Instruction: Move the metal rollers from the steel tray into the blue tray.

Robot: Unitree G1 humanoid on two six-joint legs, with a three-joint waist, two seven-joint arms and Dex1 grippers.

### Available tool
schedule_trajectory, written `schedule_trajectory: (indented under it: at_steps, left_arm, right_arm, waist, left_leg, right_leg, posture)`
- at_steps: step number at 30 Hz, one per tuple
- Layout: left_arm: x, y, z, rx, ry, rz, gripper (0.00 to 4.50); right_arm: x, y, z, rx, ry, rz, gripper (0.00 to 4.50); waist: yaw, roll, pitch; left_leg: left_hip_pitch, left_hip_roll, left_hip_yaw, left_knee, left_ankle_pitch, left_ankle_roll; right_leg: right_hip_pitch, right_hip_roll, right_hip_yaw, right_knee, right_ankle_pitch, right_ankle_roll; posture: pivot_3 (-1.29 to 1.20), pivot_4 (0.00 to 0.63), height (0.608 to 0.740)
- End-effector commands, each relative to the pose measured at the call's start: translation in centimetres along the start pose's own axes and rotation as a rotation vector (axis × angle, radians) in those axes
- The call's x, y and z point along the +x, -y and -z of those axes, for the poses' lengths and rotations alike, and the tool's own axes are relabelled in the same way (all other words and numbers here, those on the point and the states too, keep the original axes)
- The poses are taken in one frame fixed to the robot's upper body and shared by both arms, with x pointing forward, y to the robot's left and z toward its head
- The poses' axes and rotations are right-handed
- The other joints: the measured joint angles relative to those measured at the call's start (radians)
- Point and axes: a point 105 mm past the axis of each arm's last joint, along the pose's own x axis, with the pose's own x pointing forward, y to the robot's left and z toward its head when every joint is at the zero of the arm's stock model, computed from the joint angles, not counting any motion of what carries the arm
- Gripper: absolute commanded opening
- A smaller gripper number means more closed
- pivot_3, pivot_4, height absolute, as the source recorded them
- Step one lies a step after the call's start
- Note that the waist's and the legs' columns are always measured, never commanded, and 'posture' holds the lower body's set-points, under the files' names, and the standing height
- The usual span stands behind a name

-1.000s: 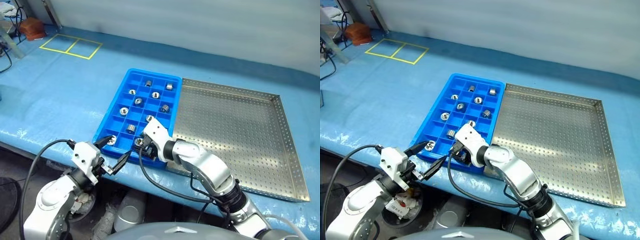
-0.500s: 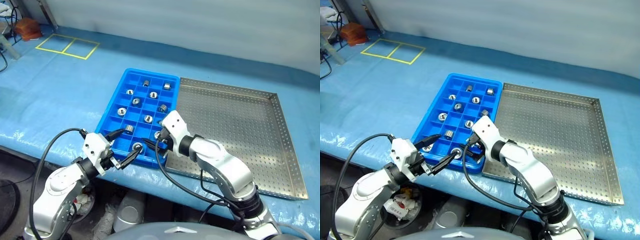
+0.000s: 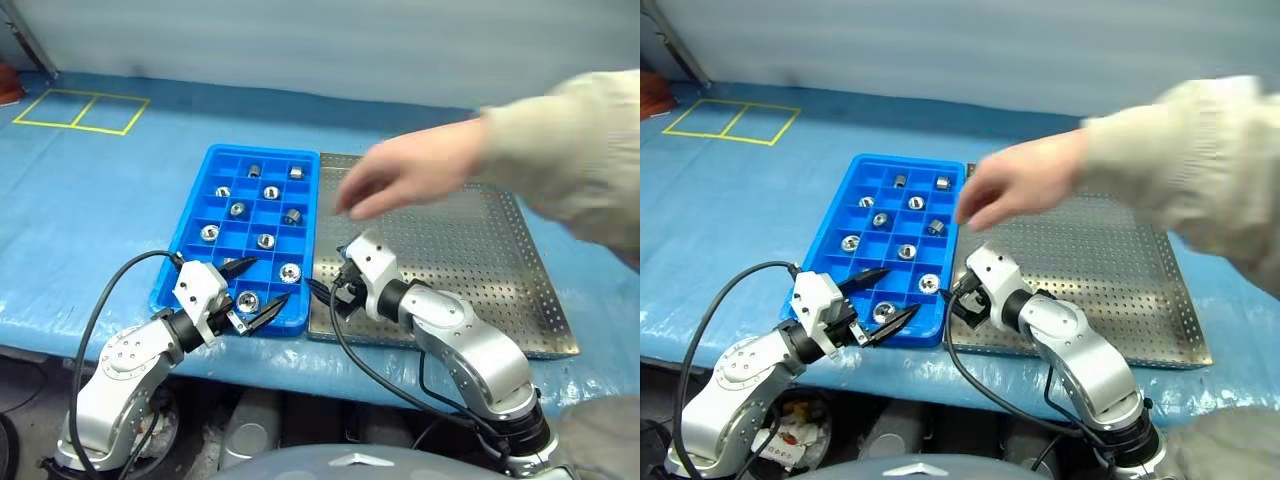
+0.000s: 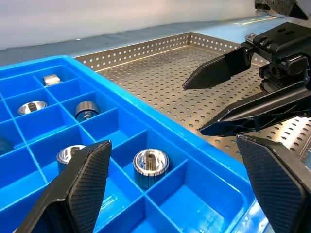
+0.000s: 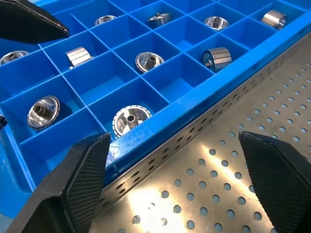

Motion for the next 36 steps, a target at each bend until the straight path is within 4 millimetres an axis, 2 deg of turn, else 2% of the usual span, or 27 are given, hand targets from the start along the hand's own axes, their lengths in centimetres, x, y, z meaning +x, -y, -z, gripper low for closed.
schedule_trajectory:
  at_steps: [1,36]
  left_arm:
    - [-0.15,-0.02,-0.39,0.014,0.020,0.001,4.50]
    - [-0.12,0.22,-0.01,0.008,0.018,0.011,4.50]
  right_arm:
    - [-0.21,-0.38,-1.03,-0.020,0.040,-0.014,4.46]
    - [0.18,-0.66,-0.88,-0.027,0.030,-0.031,4.46]
  waist:
    - [-0.004,0.000,0.000]
    - [-0.001,0.000,0.000]
  left_leg:
    - [0.000,0.001,0.000,0.000,0.000,0.000]
    - [0.000,0.001,-0.002,-0.001,0.000,0.000]
  right_leg:
    - [0.000,0.000,0.000,0.000,0.000,0.000]
    - [-0.001,-0.001,0.000,0.000,0.000,0.000]
  posture:
    - [0.30,0.150,0.740]
    - [0.32,0.150,0.740]
